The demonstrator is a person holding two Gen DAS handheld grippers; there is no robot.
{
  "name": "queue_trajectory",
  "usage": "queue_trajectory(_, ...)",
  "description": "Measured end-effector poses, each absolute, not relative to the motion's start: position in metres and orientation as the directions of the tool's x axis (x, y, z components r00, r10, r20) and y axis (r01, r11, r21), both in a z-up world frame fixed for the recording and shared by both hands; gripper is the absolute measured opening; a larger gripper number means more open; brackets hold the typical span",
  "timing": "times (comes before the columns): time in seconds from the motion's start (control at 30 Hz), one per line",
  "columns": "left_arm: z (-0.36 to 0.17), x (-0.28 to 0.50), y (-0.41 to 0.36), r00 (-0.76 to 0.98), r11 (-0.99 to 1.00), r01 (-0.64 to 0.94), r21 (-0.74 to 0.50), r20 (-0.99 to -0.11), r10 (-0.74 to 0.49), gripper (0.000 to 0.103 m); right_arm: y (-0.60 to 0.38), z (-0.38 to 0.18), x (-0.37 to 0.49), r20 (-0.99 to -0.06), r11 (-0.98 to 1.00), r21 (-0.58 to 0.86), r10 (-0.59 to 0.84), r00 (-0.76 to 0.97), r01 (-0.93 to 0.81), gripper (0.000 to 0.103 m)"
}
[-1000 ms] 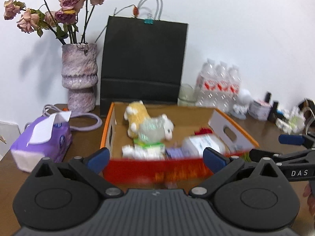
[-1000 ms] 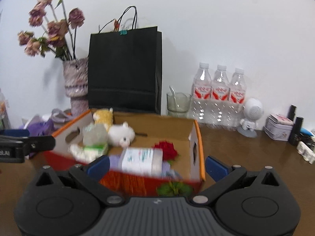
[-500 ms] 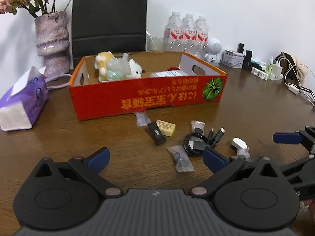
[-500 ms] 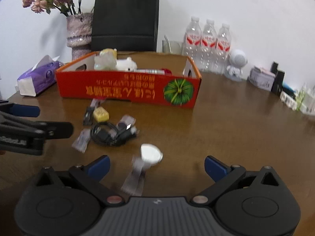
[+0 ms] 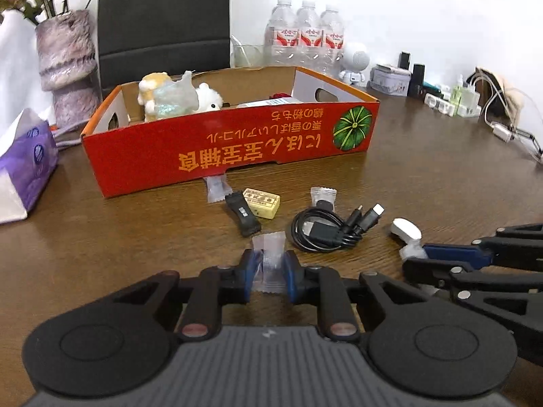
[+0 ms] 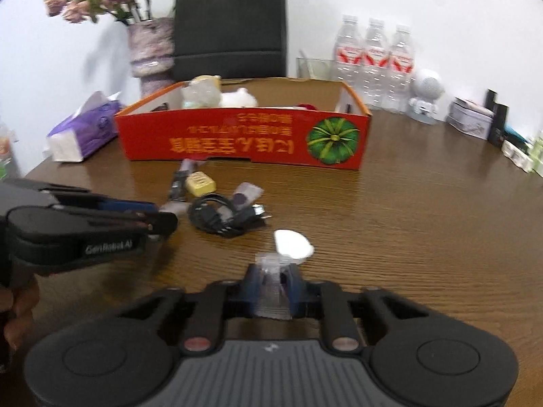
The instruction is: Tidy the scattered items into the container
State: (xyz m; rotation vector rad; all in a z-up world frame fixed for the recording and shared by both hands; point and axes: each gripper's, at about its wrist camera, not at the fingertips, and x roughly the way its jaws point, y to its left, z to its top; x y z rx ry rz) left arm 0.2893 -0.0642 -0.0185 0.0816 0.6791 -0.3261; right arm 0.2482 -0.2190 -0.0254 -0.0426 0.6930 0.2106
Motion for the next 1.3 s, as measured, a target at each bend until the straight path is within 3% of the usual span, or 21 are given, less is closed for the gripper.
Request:
queue_trajectory(0.47, -0.007, 0.276, -0.056, 0.757, 0.948, 0.313, -0.064, -0.586, -0.289, 0.019, -0.226, -0.011, 0.247, -0.584, 0.973, 0.061, 0.216, 0.783, -0.223, 0.014)
queue_trajectory(0.7, 0.019, 0.277, -0.052, 0.794, 0.946, 0.315, -0.076, -0.525, -0.307, 0.019, -0.227, 0.006, 0.257, -0.540, 0.971, 0.066, 0.229, 0.810, -0.230, 0.014)
queue_trajectory(1.03, 0.075, 0.321, -0.045, 0.881, 0.960, 0.252, -0.118, -0.381, -0.279, 0.019, -0.225, 0.050, 0.311, -0.429, 0.968, 0.074, 0.248, 0.869, -0.240, 0.014)
queue_trajectory(1.3, 0.076, 0.383, -0.043, 0.893, 0.962, 0.183, -0.203, -0.375, -0.249, 0.019, -0.226, 0.071, 0.371, -0.362, 0.966, 0.141, 0.255, 0.897, -0.218, 0.014)
